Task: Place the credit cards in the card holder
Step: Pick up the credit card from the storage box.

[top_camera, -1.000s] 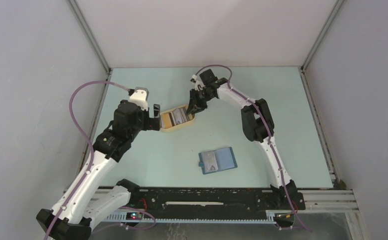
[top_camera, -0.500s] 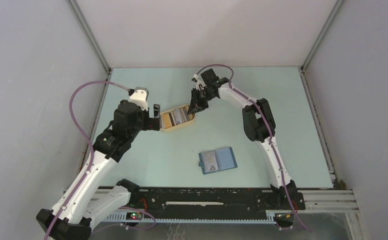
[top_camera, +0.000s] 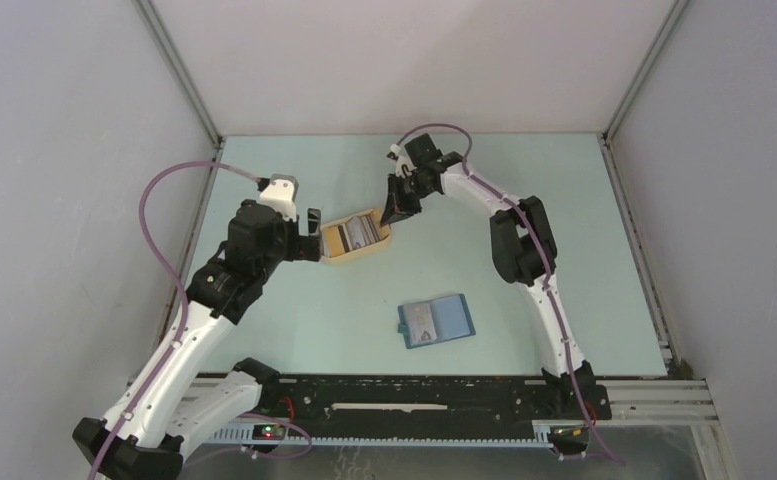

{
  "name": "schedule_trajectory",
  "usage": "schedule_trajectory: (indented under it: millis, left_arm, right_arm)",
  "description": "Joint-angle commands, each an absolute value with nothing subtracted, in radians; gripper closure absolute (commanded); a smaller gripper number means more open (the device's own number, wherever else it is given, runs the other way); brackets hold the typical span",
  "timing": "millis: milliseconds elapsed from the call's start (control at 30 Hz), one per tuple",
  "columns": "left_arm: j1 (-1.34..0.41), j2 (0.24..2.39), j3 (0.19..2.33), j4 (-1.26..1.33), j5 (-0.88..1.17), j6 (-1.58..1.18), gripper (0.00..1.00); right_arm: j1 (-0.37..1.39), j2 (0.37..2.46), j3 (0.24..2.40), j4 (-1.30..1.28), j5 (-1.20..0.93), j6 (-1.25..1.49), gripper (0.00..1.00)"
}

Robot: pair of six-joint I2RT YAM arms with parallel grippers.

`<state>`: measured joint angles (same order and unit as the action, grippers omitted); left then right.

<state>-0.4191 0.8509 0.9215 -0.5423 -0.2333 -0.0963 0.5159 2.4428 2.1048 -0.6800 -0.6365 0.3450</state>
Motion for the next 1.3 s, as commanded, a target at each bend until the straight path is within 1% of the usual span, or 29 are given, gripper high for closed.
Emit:
schedule_trajectory:
  millis: [0, 167, 333, 400, 433, 567, 733, 933, 1133, 1267]
  left_arm:
    - [-0.412, 0.851, 0.901, -0.526, -0.242, -0.078, 0.00]
    - [-0.412, 0.848, 0.901, -0.526, -0.245, -0.078, 0.00]
    - [-0.411, 0.843, 0.903, -0.526, -0.241, -0.080, 0.00]
    - [-0.411, 0.836, 0.905, -0.526, -0.231, -0.084, 0.00]
    - [-0.411, 0.828, 0.904, -0.524, -0.223, -0.086, 0.00]
    - [-0.412, 0.790, 0.910, -0.506, -0.147, -0.143, 0.00]
    - [-0.411, 0.708, 0.822, -0.356, 0.073, -0.323, 0.00]
    - [-0.412, 0.582, 0.608, -0.032, 0.256, -0.576, 0.00]
    - [-0.417, 0.546, 0.456, 0.177, 0.344, -0.754, 0.01]
    - [-0.458, 0.539, 0.391, 0.263, 0.337, -0.796, 0.02]
  right_arm:
    - [0.522, 2.313, 2.097, -0.683, -0.562, 0.278, 0.98]
    - [0.530, 2.275, 2.077, -0.694, -0.497, 0.224, 0.98]
    - [0.526, 2.201, 2.028, -0.719, -0.501, 0.151, 1.00]
    - [0.524, 2.153, 1.995, -0.745, -0.535, 0.091, 1.00]
    - [0.520, 2.123, 1.966, -0.756, -0.588, 0.049, 1.00]
    - [0.496, 1.934, 1.791, -0.767, -0.742, -0.110, 1.00]
    - [0.443, 1.737, 1.589, -0.804, -0.901, -0.249, 1.00]
    - [0.370, 1.556, 1.382, -0.824, -1.026, -0.350, 1.00]
    - [0.320, 1.407, 1.269, -0.797, -1.102, -0.380, 1.00]
    - [0.292, 1.325, 1.148, -0.693, -1.173, -0.361, 1.00]
